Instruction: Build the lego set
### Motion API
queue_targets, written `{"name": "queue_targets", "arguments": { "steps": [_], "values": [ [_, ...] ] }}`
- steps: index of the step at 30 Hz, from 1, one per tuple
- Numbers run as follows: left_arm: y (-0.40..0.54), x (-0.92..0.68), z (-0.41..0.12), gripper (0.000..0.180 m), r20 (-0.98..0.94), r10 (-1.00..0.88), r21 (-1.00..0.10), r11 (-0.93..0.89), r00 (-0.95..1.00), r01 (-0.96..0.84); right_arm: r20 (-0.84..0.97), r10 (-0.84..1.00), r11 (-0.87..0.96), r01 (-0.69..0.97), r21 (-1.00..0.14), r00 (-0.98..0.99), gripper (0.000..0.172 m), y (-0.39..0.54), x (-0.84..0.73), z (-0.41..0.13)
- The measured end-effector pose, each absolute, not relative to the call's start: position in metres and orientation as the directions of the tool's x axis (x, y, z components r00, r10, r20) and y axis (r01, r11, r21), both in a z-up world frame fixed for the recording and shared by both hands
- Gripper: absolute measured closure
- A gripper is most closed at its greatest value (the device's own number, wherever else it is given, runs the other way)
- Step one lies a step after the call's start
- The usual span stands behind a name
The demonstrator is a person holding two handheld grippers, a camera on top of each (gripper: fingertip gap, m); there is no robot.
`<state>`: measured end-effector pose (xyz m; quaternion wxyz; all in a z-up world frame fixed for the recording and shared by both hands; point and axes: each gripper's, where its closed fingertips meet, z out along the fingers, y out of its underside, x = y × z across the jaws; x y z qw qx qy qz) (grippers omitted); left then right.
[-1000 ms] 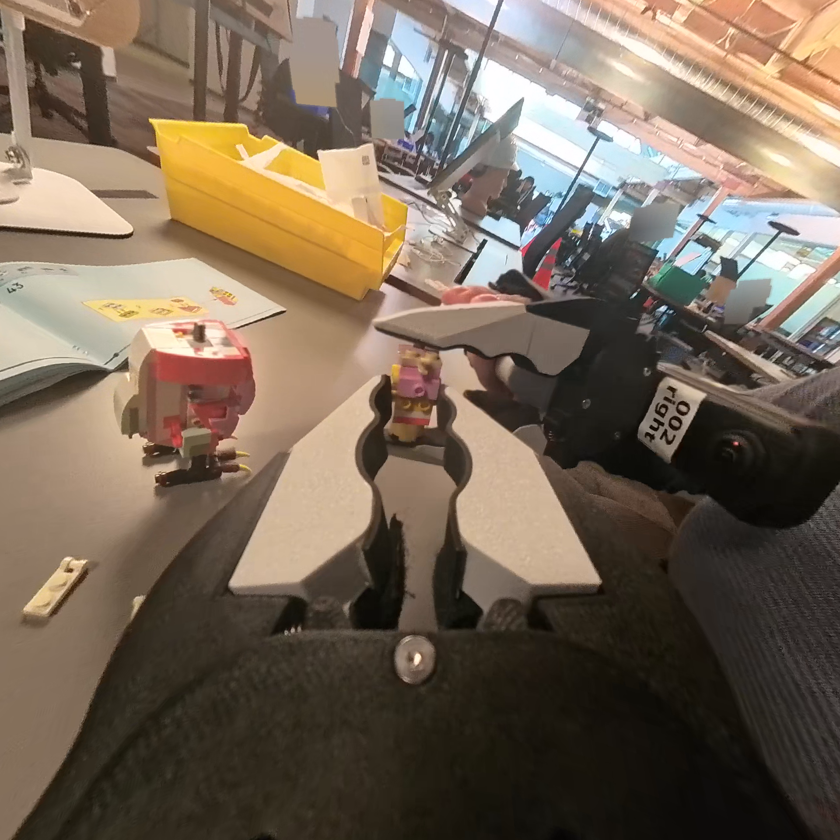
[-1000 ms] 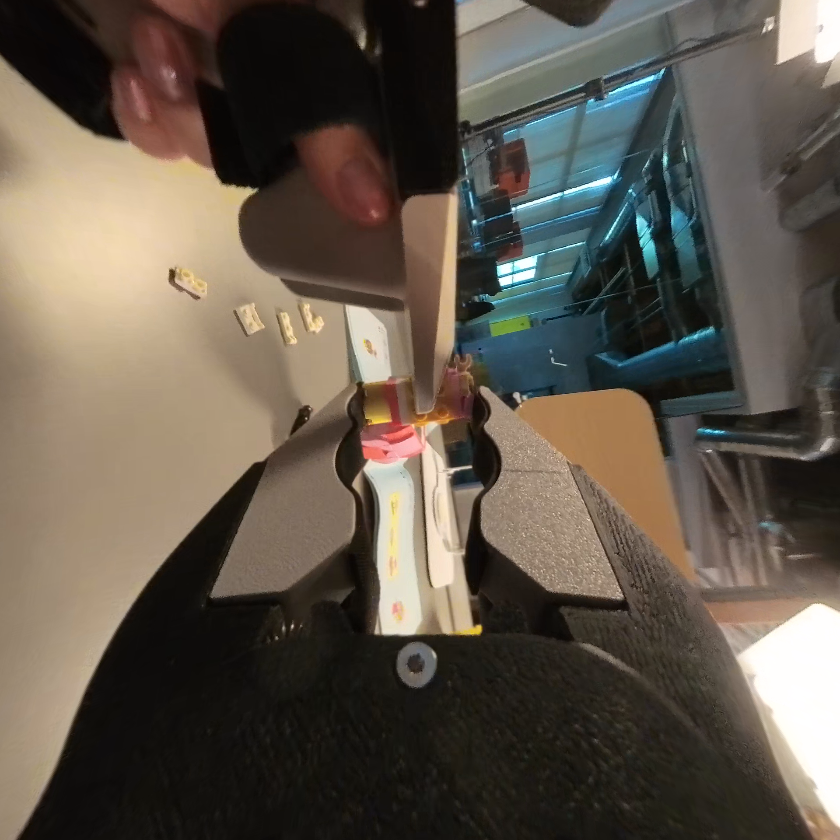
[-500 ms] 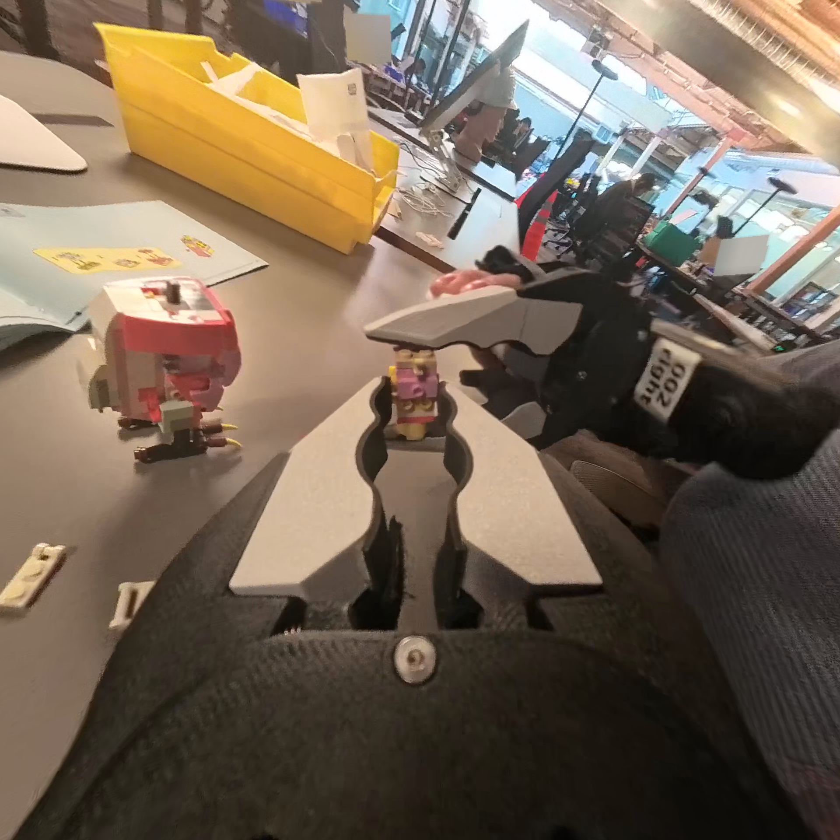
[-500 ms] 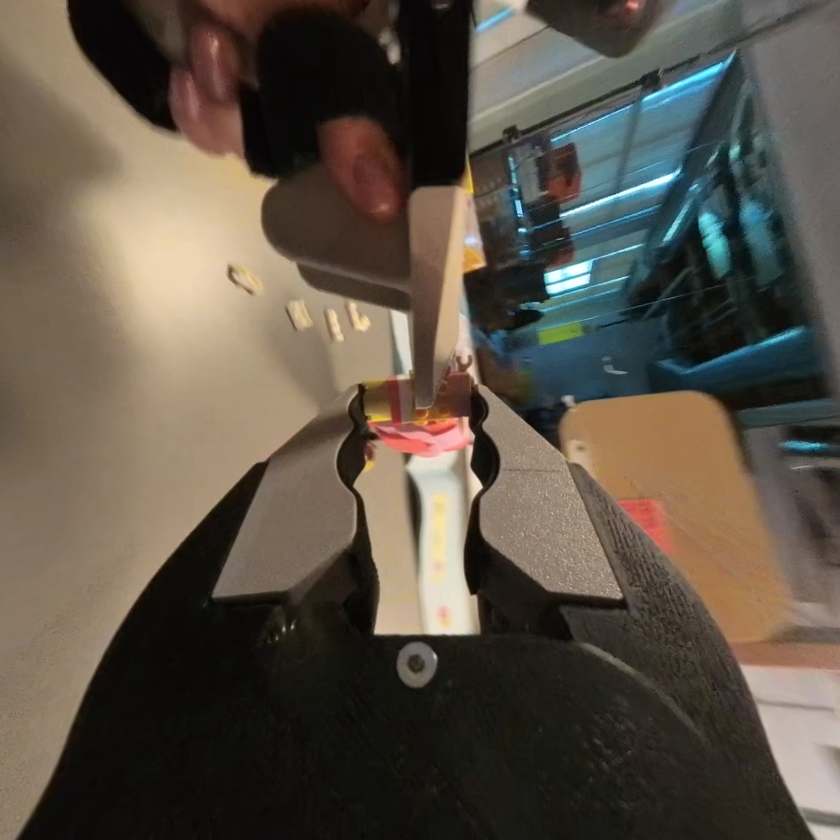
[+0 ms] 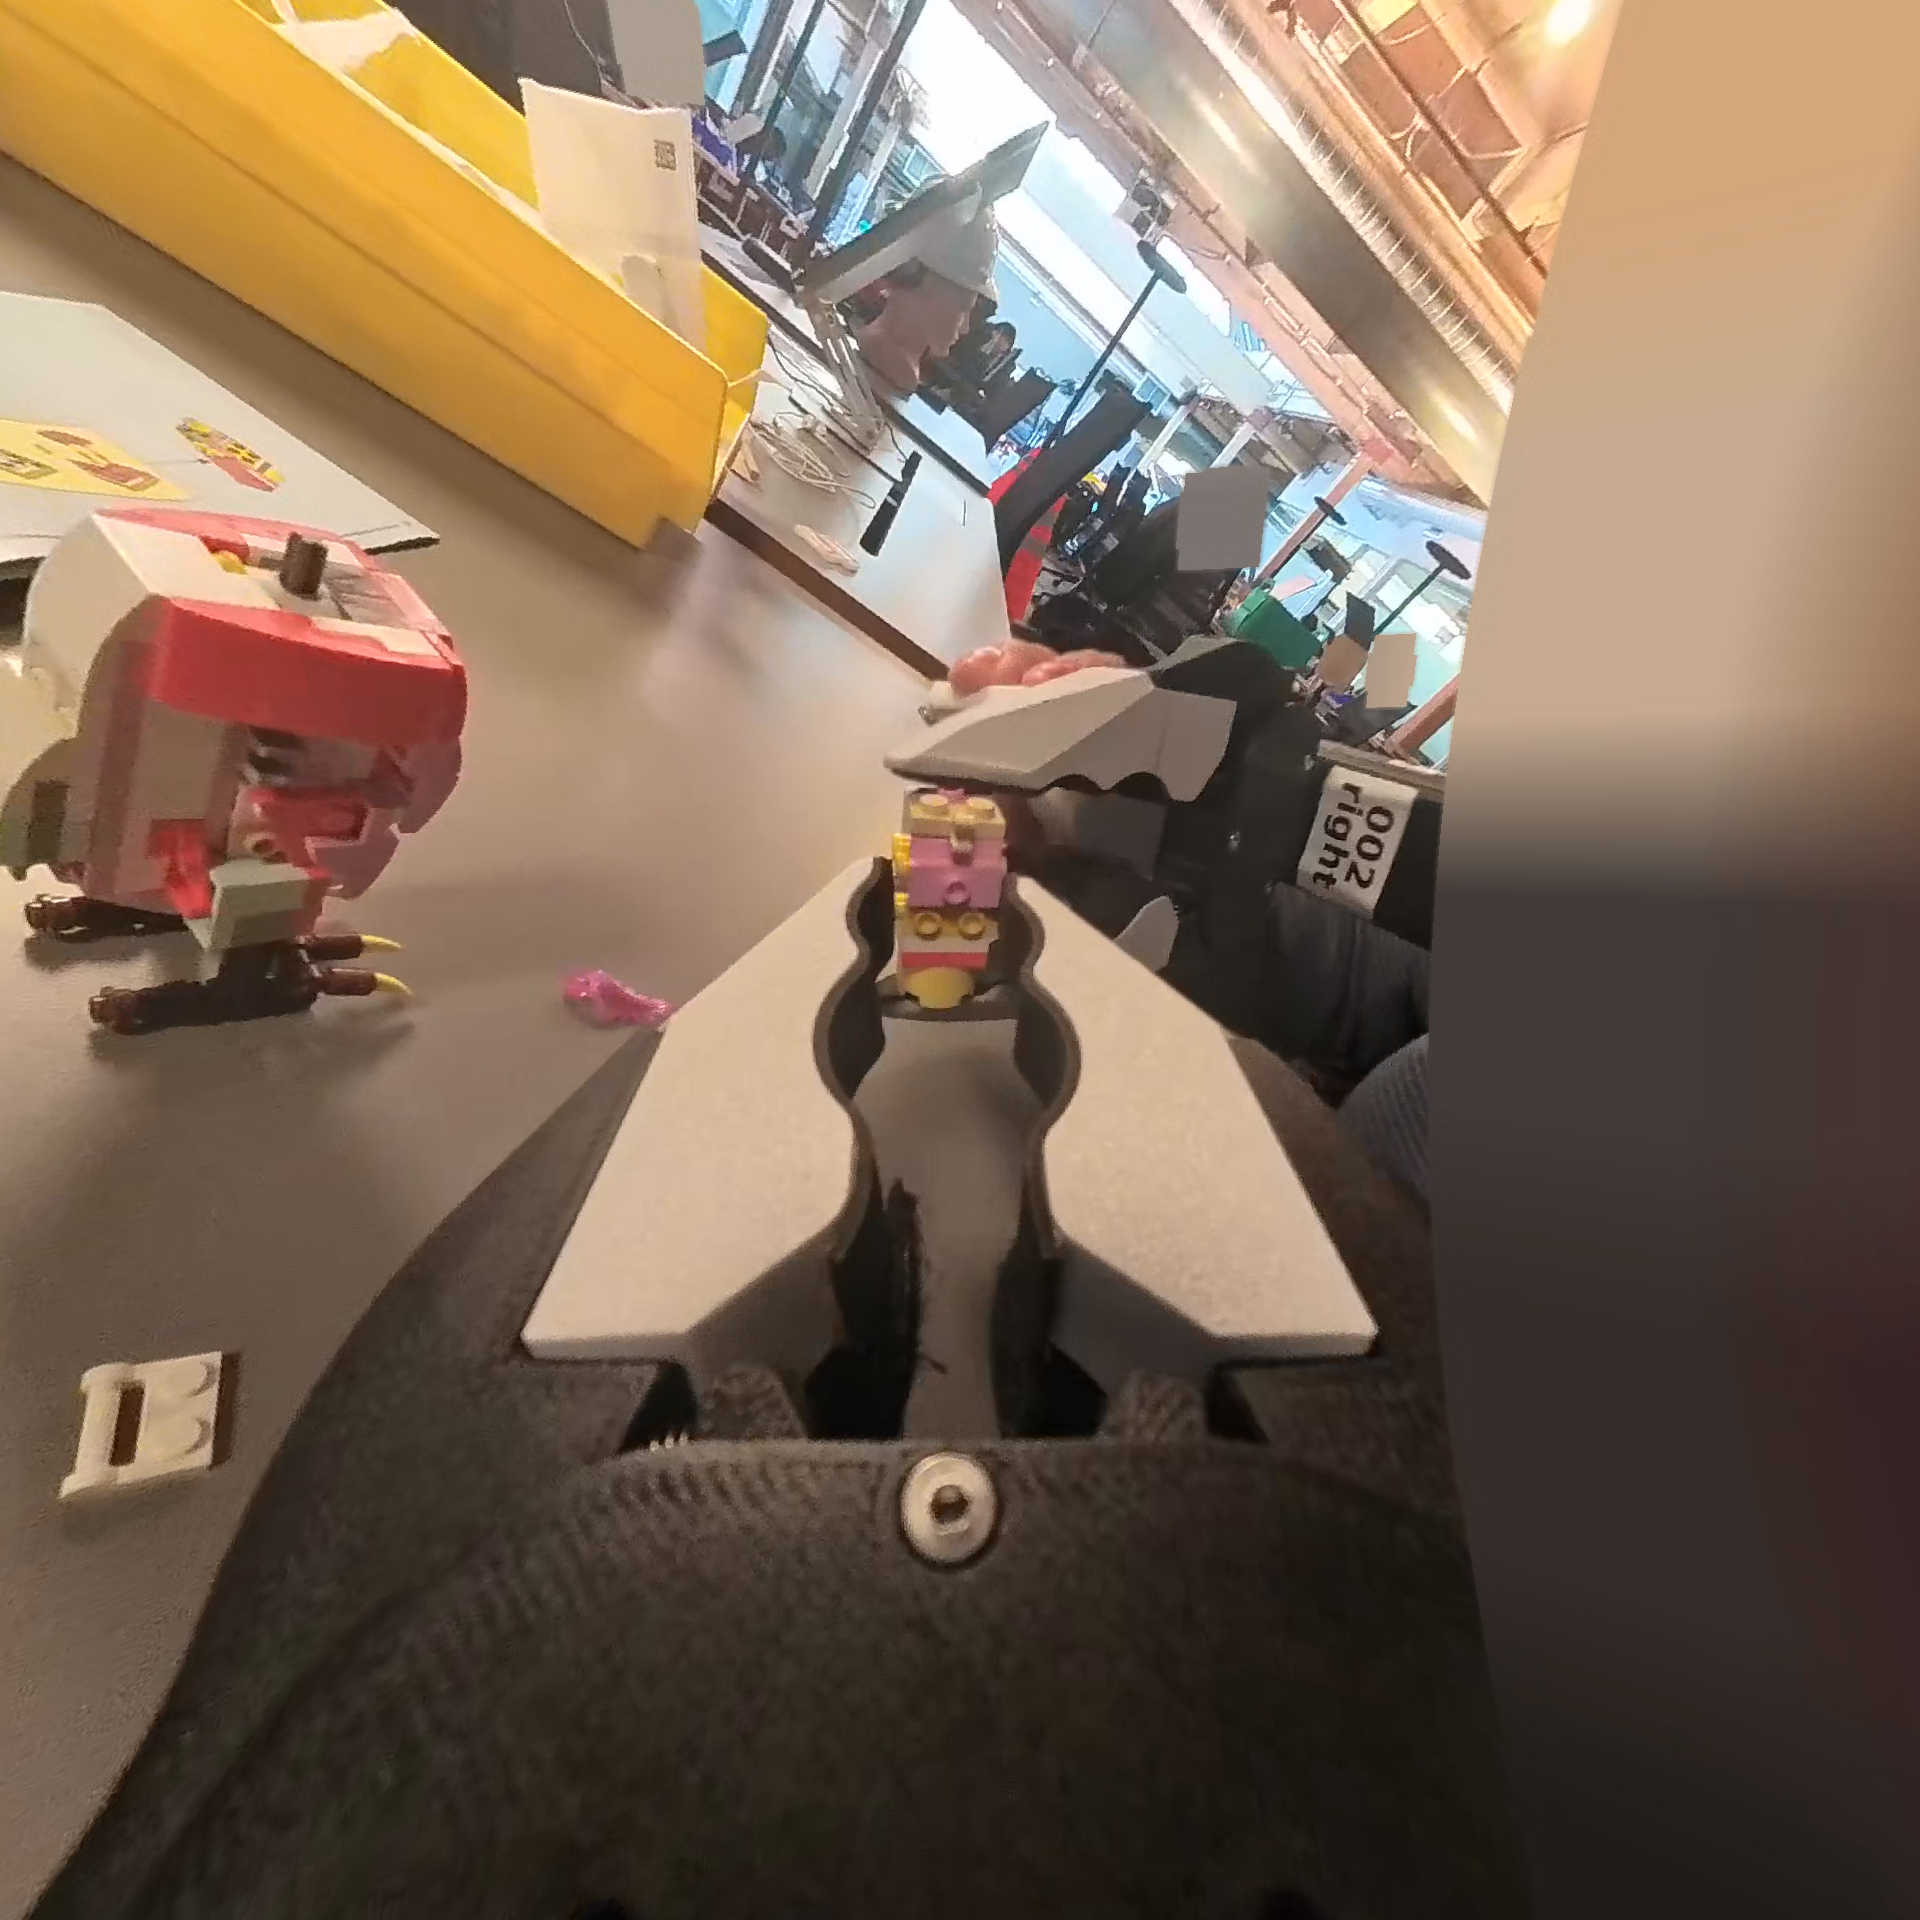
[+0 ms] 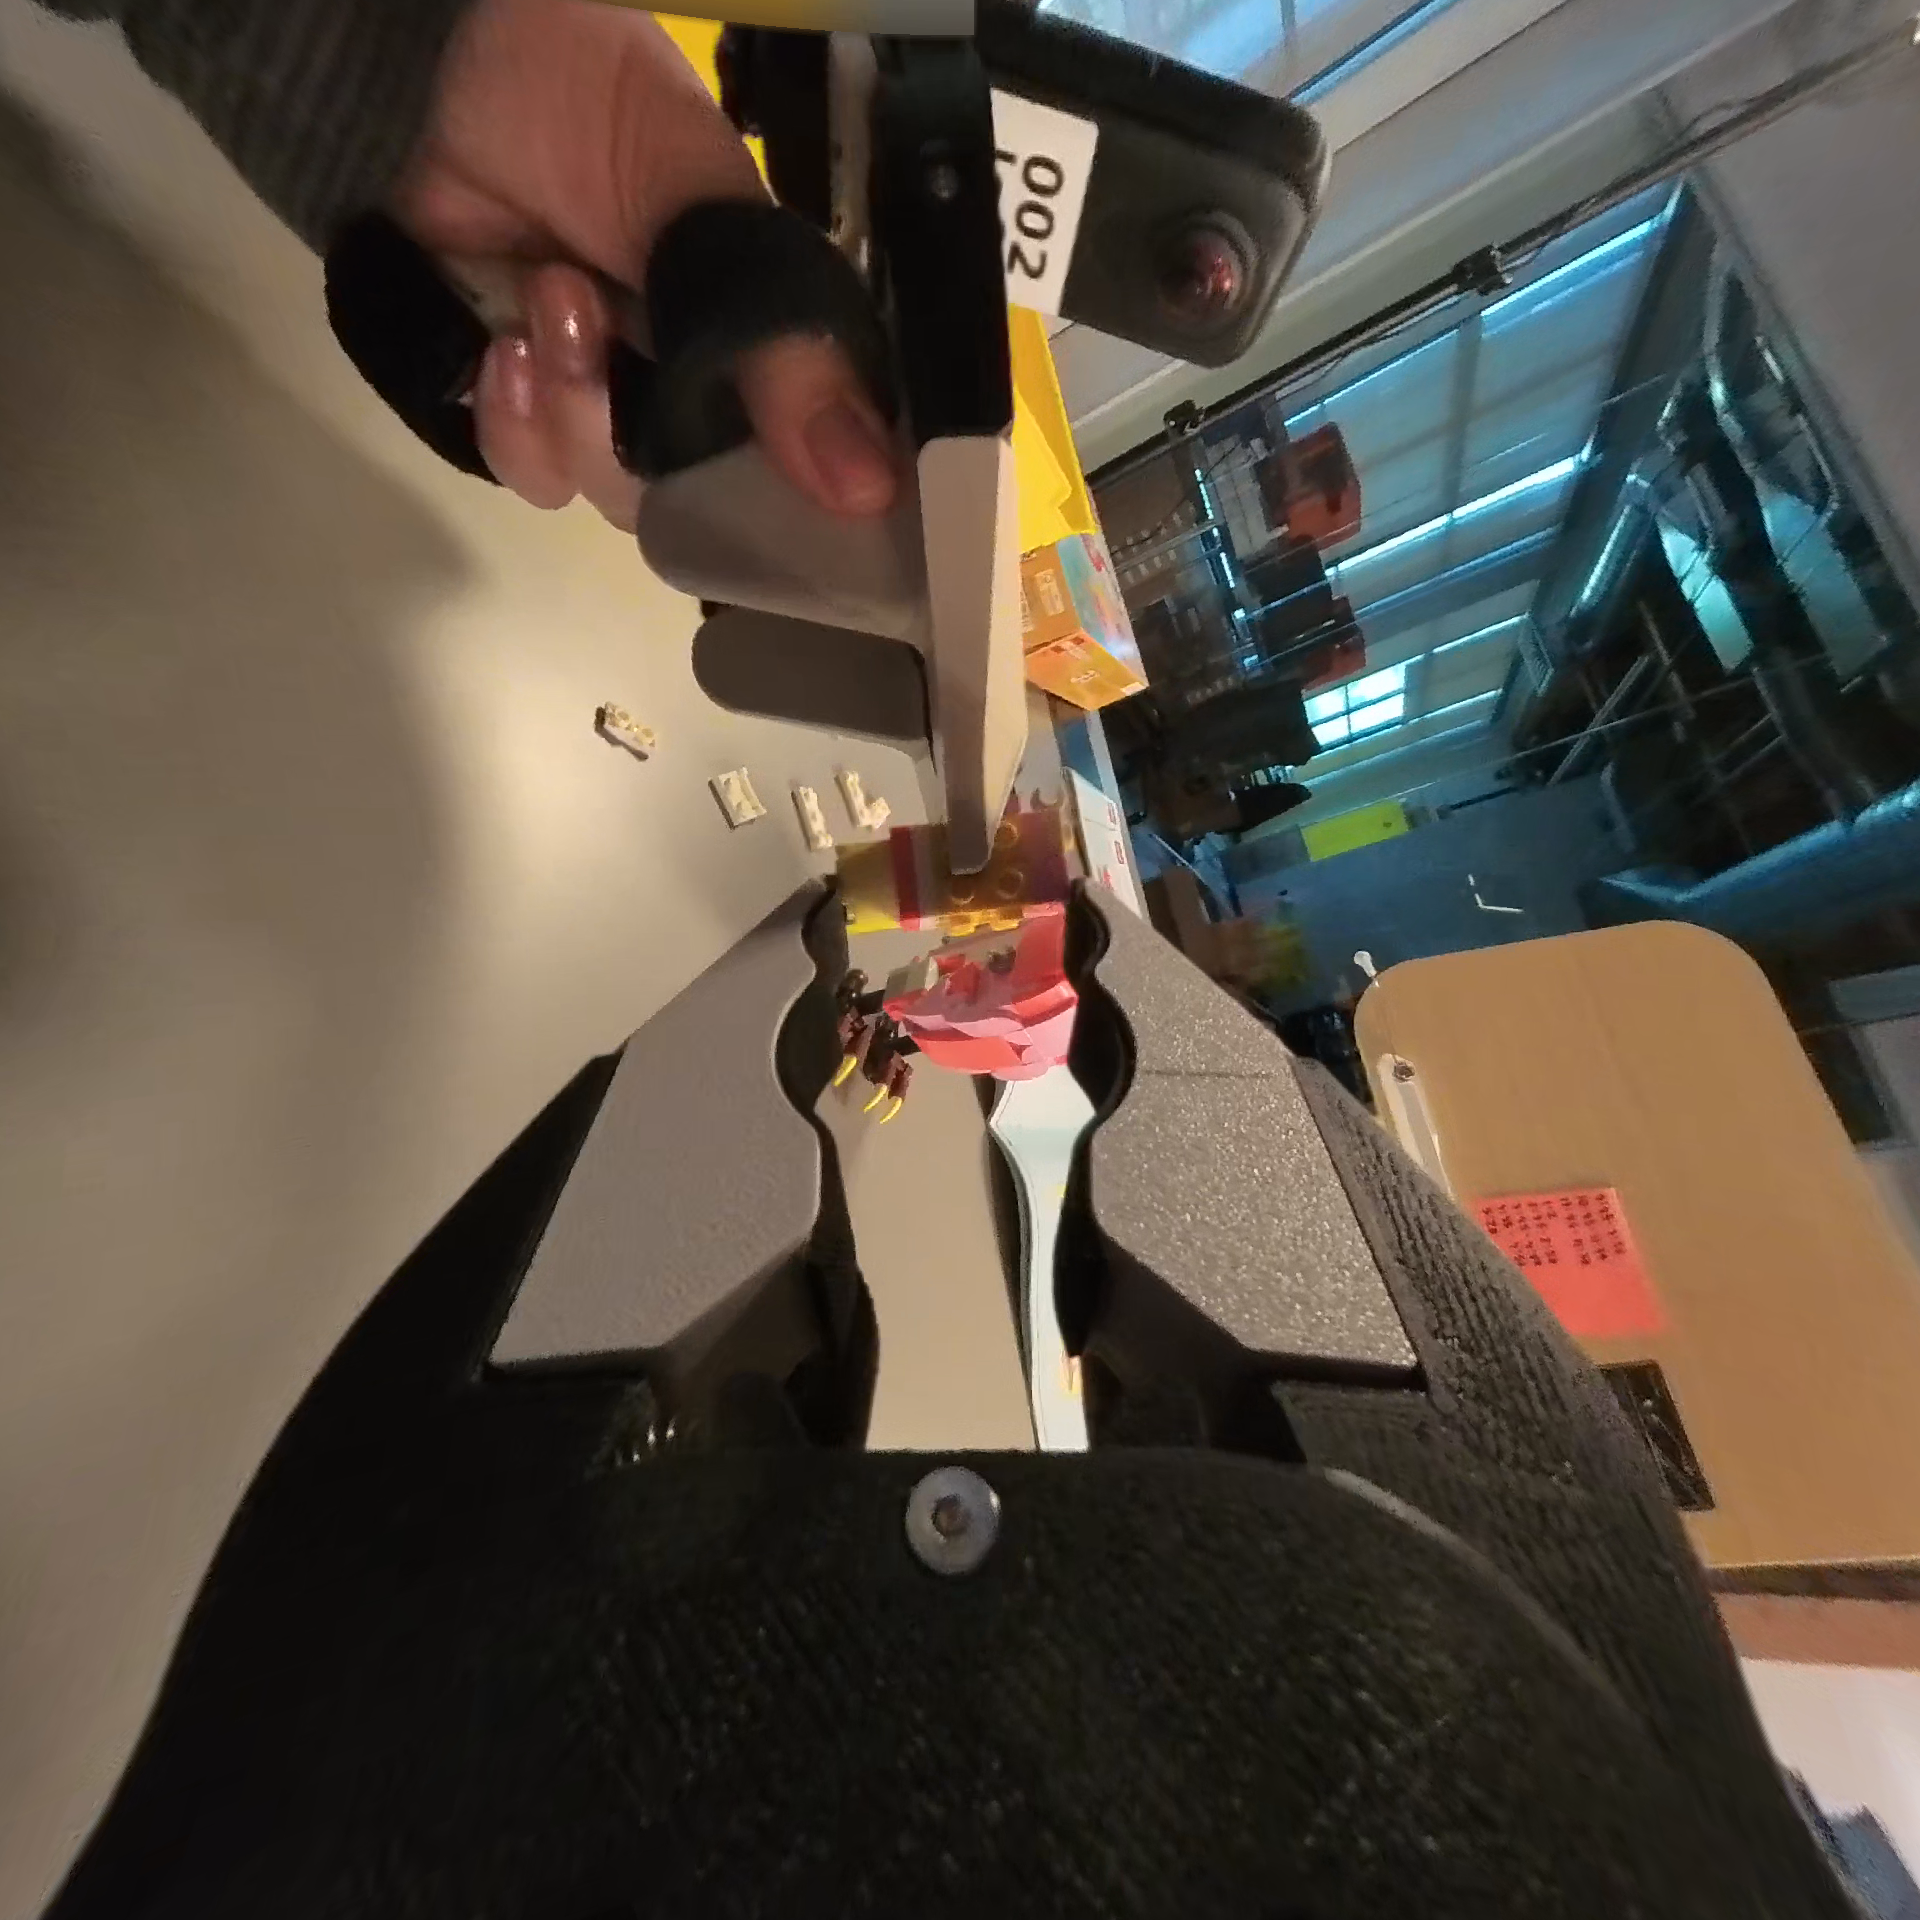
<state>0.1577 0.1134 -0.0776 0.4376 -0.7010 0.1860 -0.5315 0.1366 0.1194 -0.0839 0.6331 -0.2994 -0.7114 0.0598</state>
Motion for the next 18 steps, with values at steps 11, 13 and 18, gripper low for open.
{"name": "queue_targets", "arguments": {
  "steps": [11, 13, 18],
  "values": [
    [0.107, 0.156, -0.073, 0.163, 0.625, -0.73, -0.781, -0.579, 0.276, 0.234, 0.781, 0.622, 0.763, 0.266, -0.589, -0.053, 0.114, 0.108, 0.142, -0.077],
    [0.103, 0.157, -0.07, 0.163, 0.655, -0.726, -0.754, -0.611, 0.21, 0.241, 0.773, 0.63, 0.765, 0.23, -0.602, -0.076, 0.118, 0.102, 0.143, -0.075],
    [0.097, 0.159, -0.064, 0.163, 0.678, -0.725, -0.728, -0.64, 0.122, 0.246, 0.767, 0.637, 0.765, 0.189, -0.615, -0.083, 0.134, 0.096, 0.145, -0.067]
  ]
}}
